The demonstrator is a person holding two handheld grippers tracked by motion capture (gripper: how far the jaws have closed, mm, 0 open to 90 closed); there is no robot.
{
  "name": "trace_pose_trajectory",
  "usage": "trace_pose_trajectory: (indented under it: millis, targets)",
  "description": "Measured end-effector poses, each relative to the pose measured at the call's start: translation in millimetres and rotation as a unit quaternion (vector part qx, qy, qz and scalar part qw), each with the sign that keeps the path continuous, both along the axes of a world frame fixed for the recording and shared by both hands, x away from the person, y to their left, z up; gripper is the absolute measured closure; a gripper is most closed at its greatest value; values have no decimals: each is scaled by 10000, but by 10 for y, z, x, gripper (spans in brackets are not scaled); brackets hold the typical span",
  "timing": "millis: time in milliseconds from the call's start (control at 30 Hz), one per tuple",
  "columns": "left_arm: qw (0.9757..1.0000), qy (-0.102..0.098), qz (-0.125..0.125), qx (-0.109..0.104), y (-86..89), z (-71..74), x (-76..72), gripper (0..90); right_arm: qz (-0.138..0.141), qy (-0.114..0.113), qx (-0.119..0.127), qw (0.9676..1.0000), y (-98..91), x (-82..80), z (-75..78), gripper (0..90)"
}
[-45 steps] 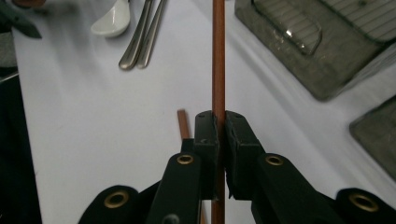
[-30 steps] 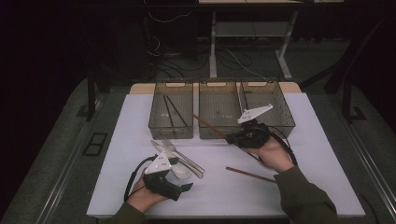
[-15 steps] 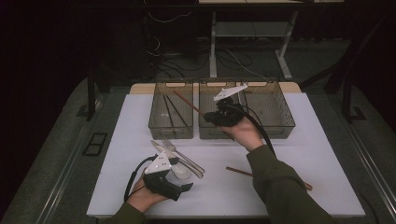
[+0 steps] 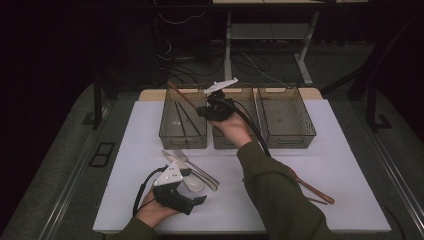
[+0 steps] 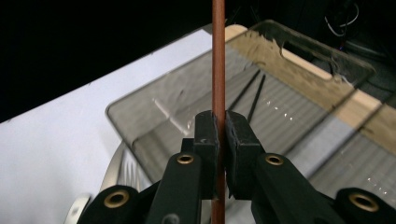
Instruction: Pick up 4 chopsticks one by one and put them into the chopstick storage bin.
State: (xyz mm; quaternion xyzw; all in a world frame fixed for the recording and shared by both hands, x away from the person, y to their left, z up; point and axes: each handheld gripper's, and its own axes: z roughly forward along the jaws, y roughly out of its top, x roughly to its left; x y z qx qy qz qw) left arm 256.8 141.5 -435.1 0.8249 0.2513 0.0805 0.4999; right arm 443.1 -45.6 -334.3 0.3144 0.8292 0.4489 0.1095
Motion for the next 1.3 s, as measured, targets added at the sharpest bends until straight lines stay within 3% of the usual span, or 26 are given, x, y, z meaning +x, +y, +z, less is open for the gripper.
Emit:
trace_pose_trajectory:
  millis: [300,567,867,1300]
  targets:
    - [10000,-5,-11,-61,13,10,3,0,-39,-46,-78,10000,412,234,-71,834]
    - [9999,14,-6,-108,18,13,3,0,-64,-57,-5,10000,645,350,-194,834]
    - [9999,17,-18,-121,21,18,-1,0,-135,160,-143,9997,714,412,-393,834]
    - [9999,13,-43,-103,8,14,-1,0,-192,586,-552,9966,736,432,-507,824]
